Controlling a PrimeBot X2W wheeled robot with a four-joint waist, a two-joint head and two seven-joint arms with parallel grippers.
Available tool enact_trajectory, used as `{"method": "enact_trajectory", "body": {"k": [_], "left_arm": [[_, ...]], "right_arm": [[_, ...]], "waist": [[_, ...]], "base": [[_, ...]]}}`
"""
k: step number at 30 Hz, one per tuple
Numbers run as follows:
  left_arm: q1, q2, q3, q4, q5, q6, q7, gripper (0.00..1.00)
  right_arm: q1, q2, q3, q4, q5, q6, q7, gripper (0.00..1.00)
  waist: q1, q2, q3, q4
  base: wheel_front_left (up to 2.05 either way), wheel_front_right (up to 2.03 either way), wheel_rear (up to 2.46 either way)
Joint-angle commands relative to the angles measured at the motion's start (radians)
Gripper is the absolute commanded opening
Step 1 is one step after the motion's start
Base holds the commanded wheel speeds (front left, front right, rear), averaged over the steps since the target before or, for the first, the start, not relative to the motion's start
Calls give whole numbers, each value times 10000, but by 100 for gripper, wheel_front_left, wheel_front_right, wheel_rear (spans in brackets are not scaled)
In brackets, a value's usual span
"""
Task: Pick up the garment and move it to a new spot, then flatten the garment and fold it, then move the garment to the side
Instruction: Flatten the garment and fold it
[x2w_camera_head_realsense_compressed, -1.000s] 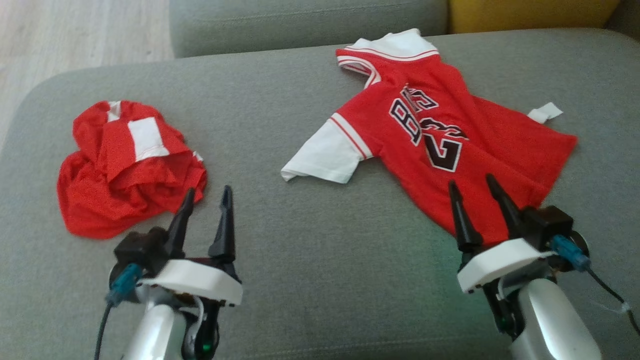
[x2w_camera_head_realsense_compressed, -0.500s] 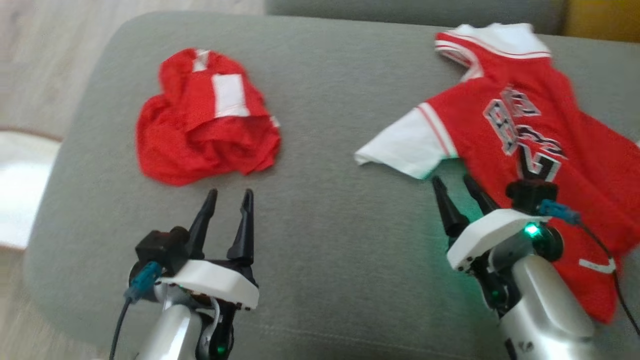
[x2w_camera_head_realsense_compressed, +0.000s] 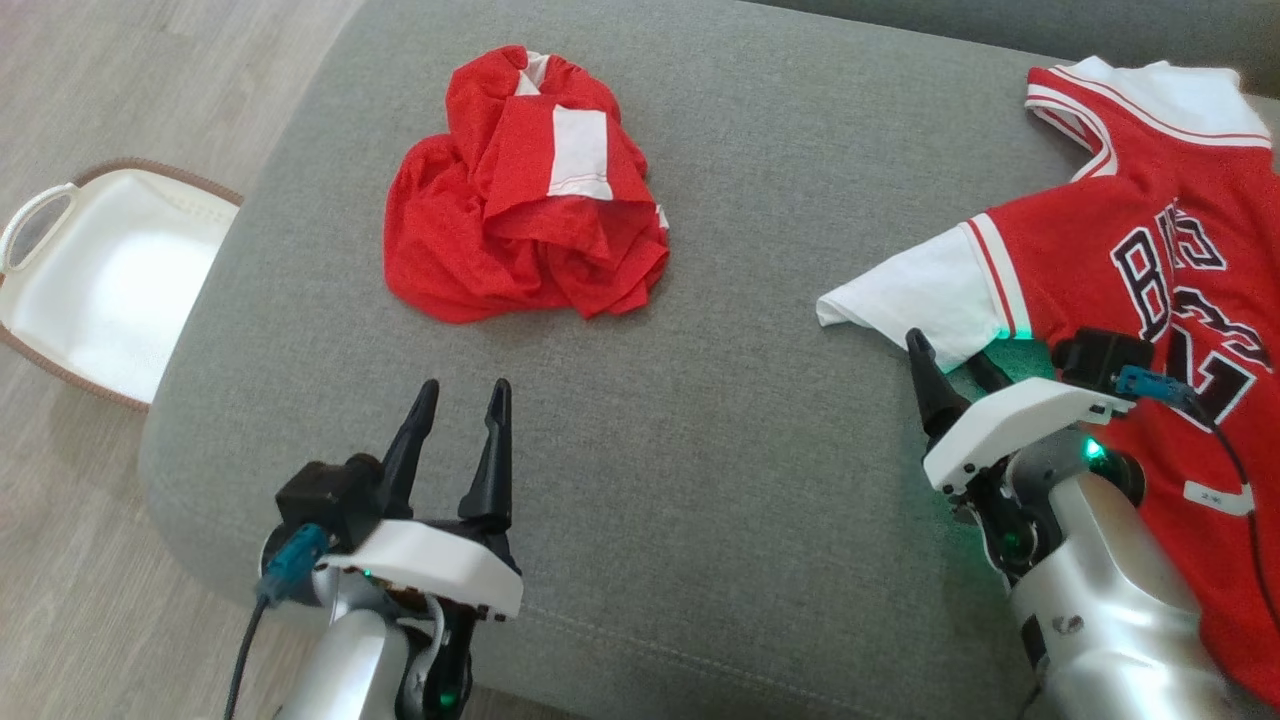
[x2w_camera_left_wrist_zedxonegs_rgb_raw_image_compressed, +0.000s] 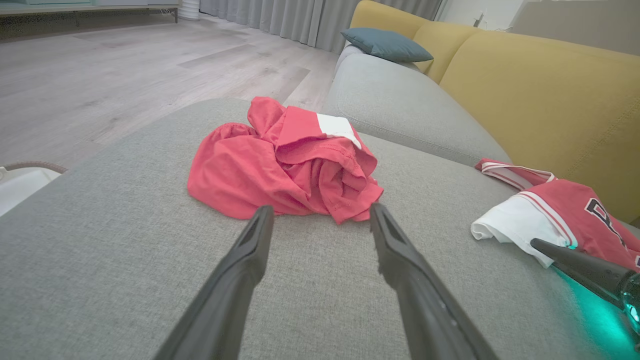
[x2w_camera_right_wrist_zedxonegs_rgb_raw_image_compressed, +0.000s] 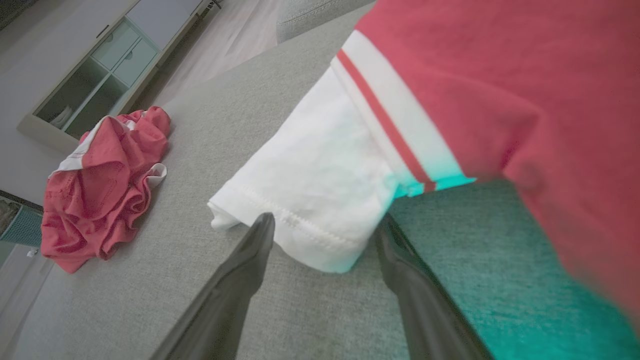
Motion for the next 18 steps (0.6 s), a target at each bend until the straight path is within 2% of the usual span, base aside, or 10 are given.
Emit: {"method": "enact_trajectory", "body": {"k": [1,2,3,10,18], "left_arm": [[-420,54,281,-386,46,67,-122,100],[-402,54,314,-392,61,78,-122,100],[-385,54,335,-389,78,75,-122,100],[-277,54,443,-336,177,12,-122,100],[-10,54,572,-297,259,-22,-122,100]], "right_arm": [[-419,63,219,-8,165,-7,-60,52],[-476,63,284,137,199,-7,-48,16],[-525,64,353,250,186,-7,-92,0],[-395,51,1187,341,401,-7,-485,0],[647,57,2252,-581,1141,-7,-248,0]], "waist": [[0,0,-4,-48],[0,0,-7,-98],[0,0,-12,-147],[0,0,-285,-743],[0,0,-918,-1627]], "base": [[0,0,0],[0,0,0],[0,0,0],[0,0,0],[0,0,0]]}}
